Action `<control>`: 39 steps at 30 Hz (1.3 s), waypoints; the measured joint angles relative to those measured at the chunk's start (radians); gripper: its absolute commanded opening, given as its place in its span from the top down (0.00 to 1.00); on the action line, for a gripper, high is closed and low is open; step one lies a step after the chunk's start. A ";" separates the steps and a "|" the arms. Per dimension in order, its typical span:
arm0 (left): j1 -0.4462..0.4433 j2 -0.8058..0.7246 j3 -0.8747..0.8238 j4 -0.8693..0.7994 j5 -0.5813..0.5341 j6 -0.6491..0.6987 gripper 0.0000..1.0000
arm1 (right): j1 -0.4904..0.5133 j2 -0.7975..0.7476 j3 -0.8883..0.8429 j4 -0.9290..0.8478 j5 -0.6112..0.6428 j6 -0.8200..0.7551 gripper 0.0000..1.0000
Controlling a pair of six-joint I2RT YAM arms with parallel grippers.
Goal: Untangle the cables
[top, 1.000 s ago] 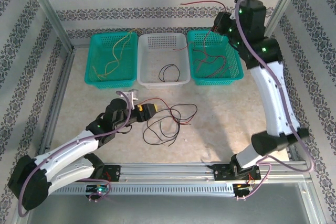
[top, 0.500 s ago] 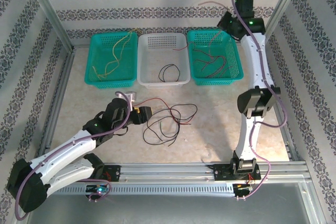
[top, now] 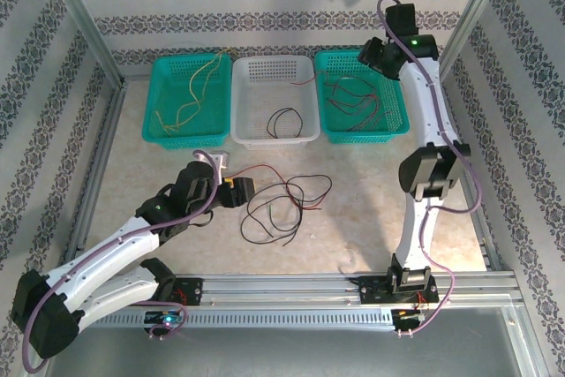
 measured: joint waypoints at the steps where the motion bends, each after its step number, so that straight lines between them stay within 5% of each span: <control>1: 0.000 -0.003 0.008 -0.017 -0.001 0.006 0.27 | 0.018 -0.059 -0.057 0.011 0.020 -0.013 0.41; 9: 0.002 -0.048 0.038 -0.116 0.009 0.021 0.27 | 0.354 -0.737 -0.885 0.282 0.139 -0.041 0.36; 13: 0.002 -0.070 0.038 -0.143 0.015 0.019 0.27 | 0.508 -0.903 -1.185 0.374 0.194 0.035 0.37; 19: 0.002 -0.089 0.024 -0.144 0.014 -0.011 0.28 | 0.687 -0.817 -1.380 0.451 0.217 0.135 0.42; 25: 0.002 -0.084 -0.028 -0.139 0.014 -0.053 0.29 | 0.750 -0.703 -1.461 0.520 0.205 0.239 0.50; 39: 0.002 -0.103 -0.053 -0.136 0.031 -0.095 0.31 | 0.585 -0.604 -1.580 0.589 0.156 0.356 0.60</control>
